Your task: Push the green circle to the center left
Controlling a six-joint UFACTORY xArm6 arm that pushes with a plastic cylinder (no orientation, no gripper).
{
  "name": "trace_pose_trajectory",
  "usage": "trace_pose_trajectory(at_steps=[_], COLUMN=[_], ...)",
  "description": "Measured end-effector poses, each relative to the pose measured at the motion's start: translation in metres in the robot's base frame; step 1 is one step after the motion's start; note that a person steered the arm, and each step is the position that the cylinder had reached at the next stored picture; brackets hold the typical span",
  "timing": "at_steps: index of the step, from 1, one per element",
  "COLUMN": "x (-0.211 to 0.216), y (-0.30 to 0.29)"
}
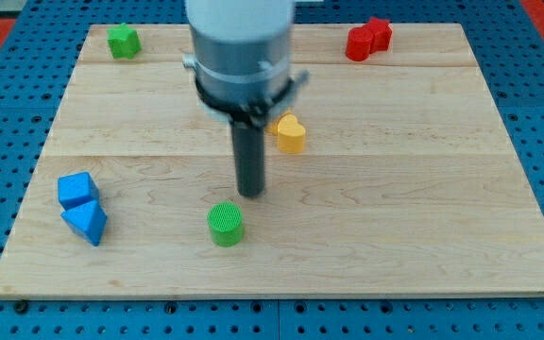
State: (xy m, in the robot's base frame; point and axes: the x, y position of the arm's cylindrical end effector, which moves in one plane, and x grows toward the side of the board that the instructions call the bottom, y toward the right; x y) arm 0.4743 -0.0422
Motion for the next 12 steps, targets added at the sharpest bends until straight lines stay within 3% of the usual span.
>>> trace_pose_trajectory(at_steps=[1, 3, 4, 6, 7, 8, 9, 10, 12], x=[0.002, 0.110, 0.088, -0.043, -0.018, -0.037, -0.115, -0.126, -0.021], y=[0.019, 0.039, -0.015, -0.060, -0.039, -0.070, -0.095, -0.084, -0.075])
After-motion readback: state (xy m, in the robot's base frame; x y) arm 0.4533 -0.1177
